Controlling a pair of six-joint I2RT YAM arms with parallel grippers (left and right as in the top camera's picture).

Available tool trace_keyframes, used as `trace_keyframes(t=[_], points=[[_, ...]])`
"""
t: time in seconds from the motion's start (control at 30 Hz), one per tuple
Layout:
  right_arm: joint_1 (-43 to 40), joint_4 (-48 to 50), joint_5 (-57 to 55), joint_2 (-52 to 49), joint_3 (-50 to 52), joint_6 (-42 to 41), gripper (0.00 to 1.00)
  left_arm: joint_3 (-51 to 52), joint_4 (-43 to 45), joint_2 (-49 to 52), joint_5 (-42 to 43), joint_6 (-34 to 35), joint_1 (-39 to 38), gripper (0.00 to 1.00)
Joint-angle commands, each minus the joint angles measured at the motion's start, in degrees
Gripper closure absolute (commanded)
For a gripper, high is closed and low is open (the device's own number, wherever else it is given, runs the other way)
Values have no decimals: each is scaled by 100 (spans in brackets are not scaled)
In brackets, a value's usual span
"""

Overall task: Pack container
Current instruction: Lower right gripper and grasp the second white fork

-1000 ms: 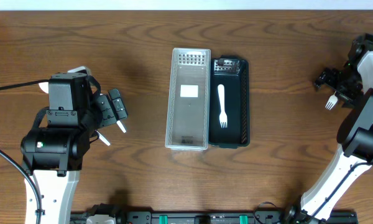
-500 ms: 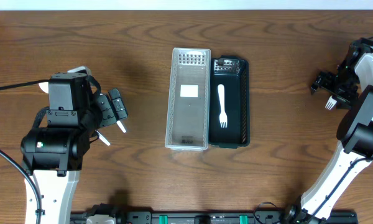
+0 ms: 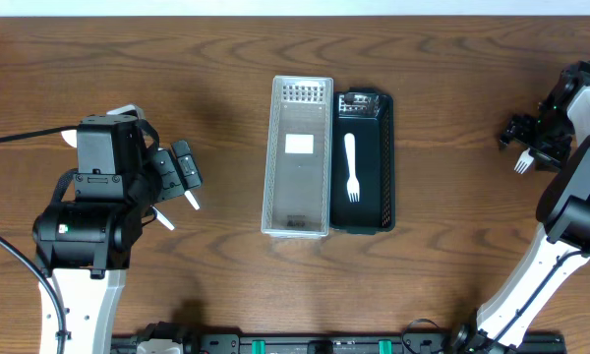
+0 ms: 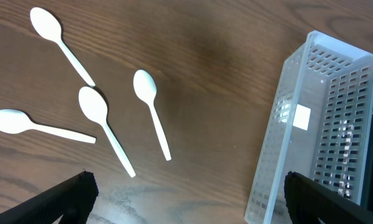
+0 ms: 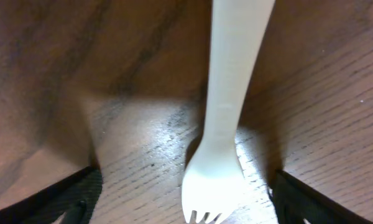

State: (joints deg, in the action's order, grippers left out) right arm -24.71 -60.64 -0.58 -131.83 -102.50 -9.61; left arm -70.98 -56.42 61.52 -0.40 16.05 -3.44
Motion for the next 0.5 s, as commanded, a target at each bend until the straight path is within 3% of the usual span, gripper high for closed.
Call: trace_keyframes(t=[0.0,0.47], points=[[-39,-39,-46,-238,22,48,21,-114,-9,15,-26,-96,-13,2],[-39,-70,-46,-238,22,50,57,-114,-11,15,-26,-96,-13,2]])
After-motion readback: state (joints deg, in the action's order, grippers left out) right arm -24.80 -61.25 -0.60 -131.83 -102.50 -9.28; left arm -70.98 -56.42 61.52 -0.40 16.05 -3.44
